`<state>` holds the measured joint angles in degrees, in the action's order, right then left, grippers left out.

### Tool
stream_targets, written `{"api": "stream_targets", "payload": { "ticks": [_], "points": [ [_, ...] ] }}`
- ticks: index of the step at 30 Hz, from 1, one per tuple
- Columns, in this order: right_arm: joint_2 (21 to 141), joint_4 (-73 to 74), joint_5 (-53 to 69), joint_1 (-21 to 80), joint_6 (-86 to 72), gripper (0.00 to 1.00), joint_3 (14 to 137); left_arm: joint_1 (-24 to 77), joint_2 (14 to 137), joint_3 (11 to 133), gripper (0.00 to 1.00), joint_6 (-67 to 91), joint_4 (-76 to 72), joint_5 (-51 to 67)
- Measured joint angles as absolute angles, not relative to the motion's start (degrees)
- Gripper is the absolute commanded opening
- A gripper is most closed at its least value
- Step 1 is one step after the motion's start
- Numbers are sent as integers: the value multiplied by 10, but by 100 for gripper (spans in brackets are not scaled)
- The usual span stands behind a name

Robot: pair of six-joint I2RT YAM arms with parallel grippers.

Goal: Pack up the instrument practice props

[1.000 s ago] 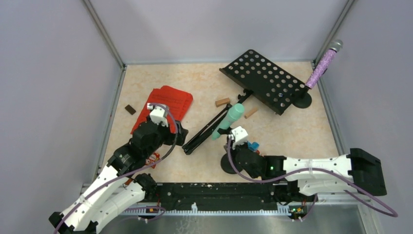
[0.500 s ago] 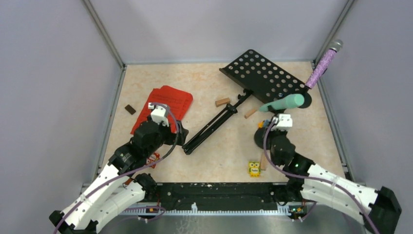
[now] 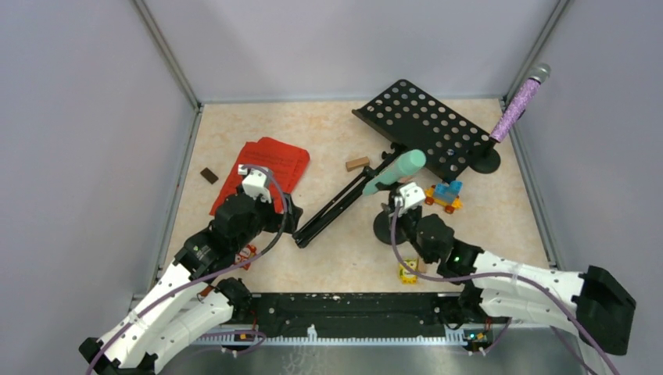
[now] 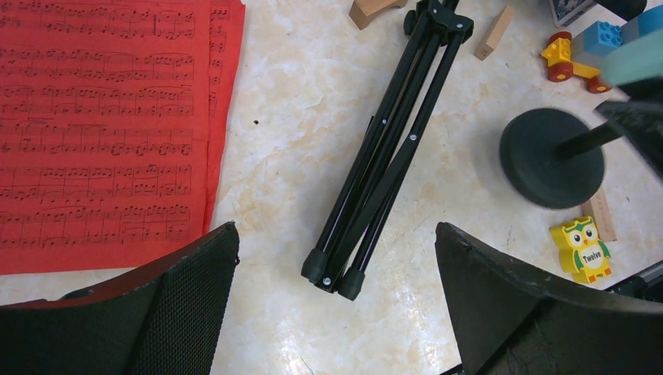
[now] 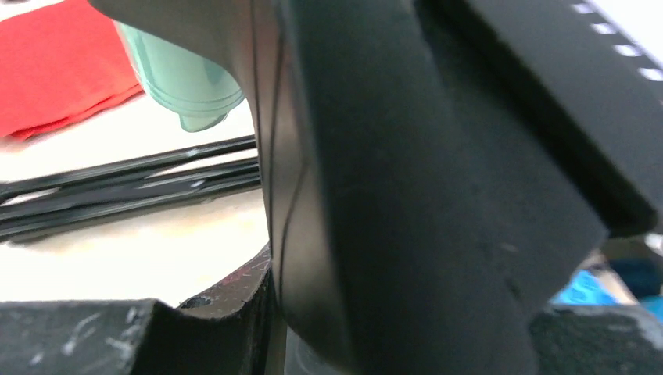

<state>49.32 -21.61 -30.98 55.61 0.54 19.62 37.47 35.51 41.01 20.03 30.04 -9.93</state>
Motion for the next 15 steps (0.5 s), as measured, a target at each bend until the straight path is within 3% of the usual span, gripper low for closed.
{"api": "stream_targets", "payload": {
  "ticks": [10, 11, 15],
  "points": [
    [750, -473, -296, 648, -2, 0, 190, 375, 355, 410, 99, 200, 300, -99],
    [768, -495, -296, 652, -2, 7, 190, 375, 355, 410, 99, 200, 300, -99],
    [835, -594, -303, 665, -4, 51, 190, 375, 354, 410, 99, 200, 300, -99]
  ]
}}
